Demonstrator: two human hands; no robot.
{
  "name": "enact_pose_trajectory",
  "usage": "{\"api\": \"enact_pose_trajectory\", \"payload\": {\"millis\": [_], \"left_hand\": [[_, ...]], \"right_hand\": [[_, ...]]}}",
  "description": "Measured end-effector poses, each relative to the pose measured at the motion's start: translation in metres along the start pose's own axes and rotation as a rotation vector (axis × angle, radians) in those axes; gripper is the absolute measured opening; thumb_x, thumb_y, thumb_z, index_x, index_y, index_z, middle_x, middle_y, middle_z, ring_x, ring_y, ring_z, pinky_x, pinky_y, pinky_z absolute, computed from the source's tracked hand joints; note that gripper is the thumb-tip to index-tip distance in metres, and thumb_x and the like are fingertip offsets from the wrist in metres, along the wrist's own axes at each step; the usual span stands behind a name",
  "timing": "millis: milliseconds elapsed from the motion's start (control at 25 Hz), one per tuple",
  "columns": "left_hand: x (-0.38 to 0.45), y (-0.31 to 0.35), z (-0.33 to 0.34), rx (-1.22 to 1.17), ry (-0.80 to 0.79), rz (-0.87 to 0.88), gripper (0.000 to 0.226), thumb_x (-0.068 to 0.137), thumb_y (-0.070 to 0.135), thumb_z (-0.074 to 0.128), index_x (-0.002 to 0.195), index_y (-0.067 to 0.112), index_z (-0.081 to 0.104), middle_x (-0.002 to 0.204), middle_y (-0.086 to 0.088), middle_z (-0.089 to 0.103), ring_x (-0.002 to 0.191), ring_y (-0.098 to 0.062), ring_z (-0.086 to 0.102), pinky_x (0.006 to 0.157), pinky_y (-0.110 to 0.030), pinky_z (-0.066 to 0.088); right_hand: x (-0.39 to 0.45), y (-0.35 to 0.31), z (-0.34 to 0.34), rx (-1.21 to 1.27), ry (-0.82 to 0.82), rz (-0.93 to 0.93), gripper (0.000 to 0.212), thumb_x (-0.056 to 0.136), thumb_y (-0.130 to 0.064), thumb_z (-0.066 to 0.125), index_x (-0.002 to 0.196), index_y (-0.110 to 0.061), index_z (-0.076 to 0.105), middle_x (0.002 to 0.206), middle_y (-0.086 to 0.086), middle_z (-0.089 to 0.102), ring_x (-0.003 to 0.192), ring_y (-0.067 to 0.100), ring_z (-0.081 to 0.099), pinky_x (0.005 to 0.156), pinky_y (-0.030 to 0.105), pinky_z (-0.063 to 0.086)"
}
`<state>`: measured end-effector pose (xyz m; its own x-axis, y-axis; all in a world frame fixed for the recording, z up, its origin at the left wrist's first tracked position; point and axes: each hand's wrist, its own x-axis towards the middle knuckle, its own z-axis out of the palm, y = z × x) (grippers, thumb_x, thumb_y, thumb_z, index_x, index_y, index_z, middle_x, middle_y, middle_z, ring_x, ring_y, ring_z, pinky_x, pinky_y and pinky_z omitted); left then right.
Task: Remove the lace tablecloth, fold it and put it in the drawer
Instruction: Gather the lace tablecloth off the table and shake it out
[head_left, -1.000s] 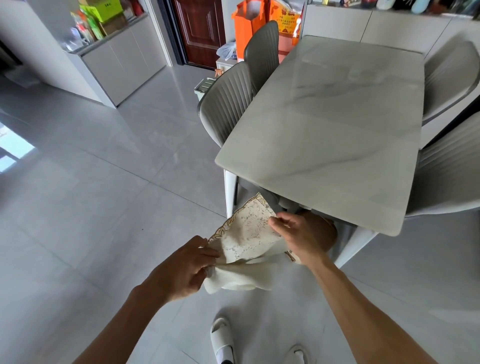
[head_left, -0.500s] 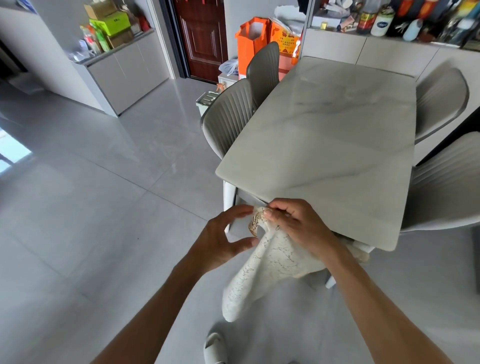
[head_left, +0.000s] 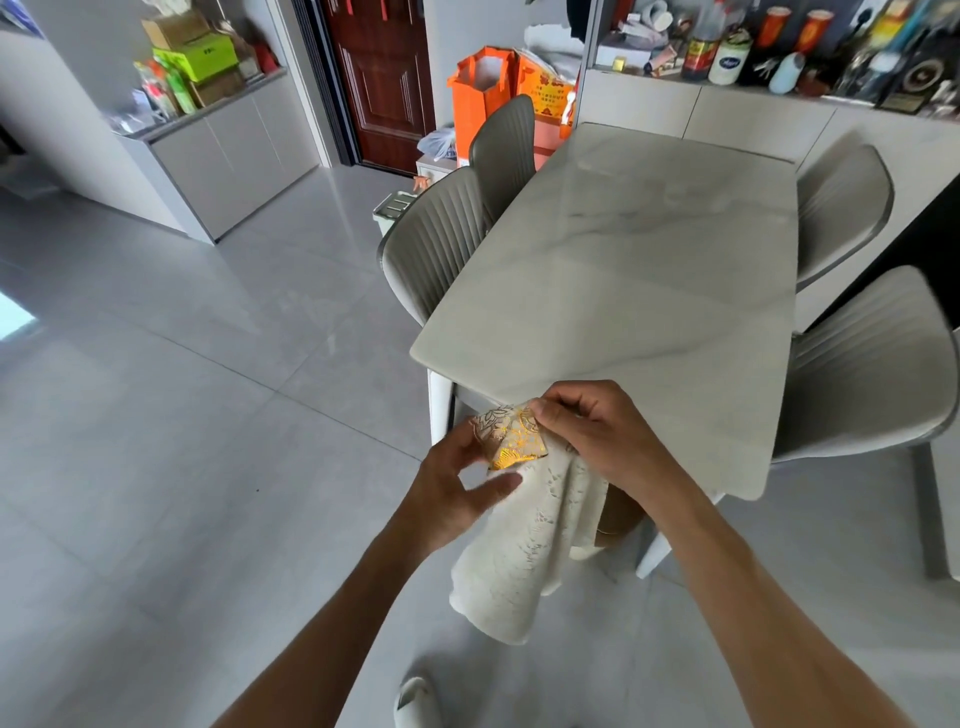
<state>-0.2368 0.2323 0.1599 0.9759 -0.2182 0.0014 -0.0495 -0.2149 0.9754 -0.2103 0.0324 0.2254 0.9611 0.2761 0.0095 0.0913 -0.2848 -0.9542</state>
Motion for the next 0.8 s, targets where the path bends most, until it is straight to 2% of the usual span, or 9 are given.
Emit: {"api": "enact_pose_trajectory", "payload": {"millis": [80, 160, 240, 320, 400, 440, 560, 640, 800], "left_hand": [[-0.003, 0.0, 0.01, 0.067, 0.043, 0.024, 0.037, 0.08, 0.016, 0.077, 0.109, 0.035, 0.063, 0.102, 0.018, 0.072, 0.096, -0.001, 0.068, 0.084, -0.013, 0.049], [0.001, 0.005, 0.015, -0.056, 0.181, -0.02, 0.026, 0.088, 0.005, 0.069, 0.097, 0.029, 0.069, 0.09, 0.009, 0.073, 0.084, -0.006, 0.068, 0.078, -0.019, 0.049], [0.002, 0.009, 0.014, -0.173, 0.236, -0.028, 0.015, 0.094, 0.015, 0.062, 0.081, 0.017, 0.068, 0.07, -0.002, 0.063, 0.067, -0.013, 0.057, 0.066, -0.025, 0.045], [-0.003, 0.013, 0.01, -0.24, 0.244, -0.007, 0.043, 0.095, 0.034, 0.058, 0.07, -0.001, 0.055, 0.063, -0.023, 0.046, 0.059, -0.03, 0.041, 0.059, -0.032, 0.036], [-0.008, 0.019, 0.008, -0.281, 0.258, 0.006, 0.062, 0.093, 0.043, 0.06, 0.073, -0.014, 0.048, 0.064, -0.033, 0.043, 0.058, -0.036, 0.039, 0.06, -0.039, 0.034], [-0.01, 0.023, 0.009, -0.295, 0.276, 0.015, 0.06, 0.091, 0.044, 0.063, 0.076, -0.013, 0.051, 0.066, -0.036, 0.044, 0.06, -0.035, 0.041, 0.061, -0.04, 0.035], [-0.012, 0.033, 0.01, -0.354, 0.347, -0.005, 0.037, 0.082, 0.036, 0.076, 0.089, 0.007, 0.055, 0.079, -0.042, 0.053, 0.07, -0.033, 0.05, 0.066, -0.047, 0.043], [-0.013, 0.032, 0.008, -0.366, 0.37, 0.014, 0.027, 0.081, 0.024, 0.078, 0.09, 0.018, 0.053, 0.082, -0.035, 0.062, 0.071, -0.033, 0.057, 0.066, -0.045, 0.049], [-0.015, 0.032, 0.007, -0.346, 0.428, 0.058, 0.021, 0.078, 0.017, 0.079, 0.079, 0.023, 0.058, 0.069, -0.001, 0.066, 0.066, -0.015, 0.063, 0.062, -0.023, 0.052]], "right_hand": [[-0.001, 0.001, 0.001, -0.024, -0.007, -0.009, 0.033, 0.097, -0.022, 0.061, 0.064, -0.02, 0.061, 0.048, -0.014, 0.045, 0.046, 0.0, 0.038, 0.049, 0.01, 0.031], [-0.002, 0.003, 0.002, -0.023, 0.006, -0.013, 0.033, 0.097, -0.023, 0.061, 0.065, -0.016, 0.06, 0.049, -0.014, 0.043, 0.046, 0.0, 0.037, 0.048, 0.01, 0.031], [-0.002, 0.003, -0.002, -0.017, 0.022, -0.01, 0.034, 0.098, -0.024, 0.061, 0.067, -0.01, 0.059, 0.05, -0.013, 0.041, 0.046, 0.001, 0.036, 0.047, 0.011, 0.032], [-0.003, 0.003, -0.006, -0.028, 0.009, -0.011, 0.032, 0.098, -0.025, 0.061, 0.067, -0.016, 0.062, 0.05, -0.014, 0.041, 0.046, 0.001, 0.037, 0.048, 0.011, 0.032], [-0.005, 0.002, -0.008, -0.039, -0.024, -0.016, 0.033, 0.098, -0.025, 0.061, 0.065, -0.027, 0.064, 0.05, -0.015, 0.042, 0.046, 0.001, 0.037, 0.048, 0.012, 0.032], [-0.005, 0.002, -0.008, -0.042, -0.038, -0.014, 0.033, 0.098, -0.025, 0.061, 0.065, -0.028, 0.064, 0.05, -0.015, 0.041, 0.046, 0.001, 0.036, 0.048, 0.013, 0.032], [-0.006, 0.003, -0.007, -0.059, -0.073, -0.009, 0.032, 0.098, -0.027, 0.061, 0.069, -0.014, 0.063, 0.053, -0.013, 0.039, 0.049, 0.005, 0.034, 0.05, 0.019, 0.03], [-0.007, 0.005, -0.006, -0.074, -0.089, -0.011, 0.034, 0.098, -0.027, 0.061, 0.07, -0.008, 0.061, 0.054, -0.009, 0.038, 0.051, 0.007, 0.033, 0.052, 0.024, 0.029], [-0.01, 0.005, -0.004, -0.071, -0.093, -0.026, 0.037, 0.098, -0.029, 0.061, 0.07, -0.005, 0.059, 0.056, -0.003, 0.037, 0.054, 0.011, 0.034, 0.054, 0.027, 0.029]]}}
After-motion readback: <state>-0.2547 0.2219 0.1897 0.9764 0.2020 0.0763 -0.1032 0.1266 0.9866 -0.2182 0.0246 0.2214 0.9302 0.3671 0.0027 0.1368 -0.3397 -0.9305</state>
